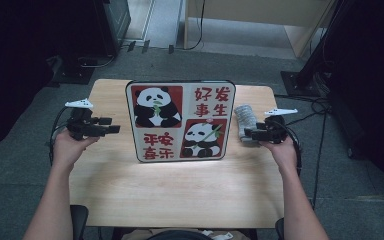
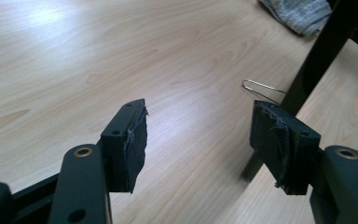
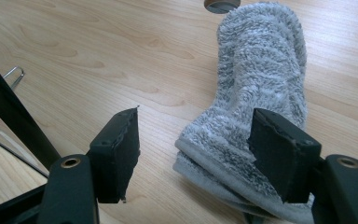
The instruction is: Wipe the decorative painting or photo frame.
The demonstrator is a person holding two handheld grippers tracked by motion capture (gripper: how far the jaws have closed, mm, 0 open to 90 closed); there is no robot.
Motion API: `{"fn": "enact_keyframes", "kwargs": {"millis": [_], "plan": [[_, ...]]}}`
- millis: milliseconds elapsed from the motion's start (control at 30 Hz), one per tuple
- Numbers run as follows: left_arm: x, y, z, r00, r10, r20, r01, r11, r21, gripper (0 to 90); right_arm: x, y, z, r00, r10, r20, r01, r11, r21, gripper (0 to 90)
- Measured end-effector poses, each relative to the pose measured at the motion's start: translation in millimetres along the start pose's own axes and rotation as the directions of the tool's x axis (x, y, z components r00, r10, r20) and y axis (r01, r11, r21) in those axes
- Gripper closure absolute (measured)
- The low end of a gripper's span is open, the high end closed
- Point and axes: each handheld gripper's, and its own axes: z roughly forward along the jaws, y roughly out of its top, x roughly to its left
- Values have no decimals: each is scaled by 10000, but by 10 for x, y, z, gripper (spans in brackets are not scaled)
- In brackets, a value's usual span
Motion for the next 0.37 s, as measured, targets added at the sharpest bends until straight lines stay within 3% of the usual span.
{"fn": "enact_keyframes", "kwargs": {"millis": [167, 367], "plan": [[25, -14, 20, 9992, -66, -404, 67, 10000, 38, 363, -16, -1, 9, 10000, 6, 20, -6, 10000, 2, 339], [6, -13, 35, 9989, 202, -411, -203, 9998, -33, 383, -38, 3, 66, 10000, 52, 12, -52, 9999, 137, 348]]}}
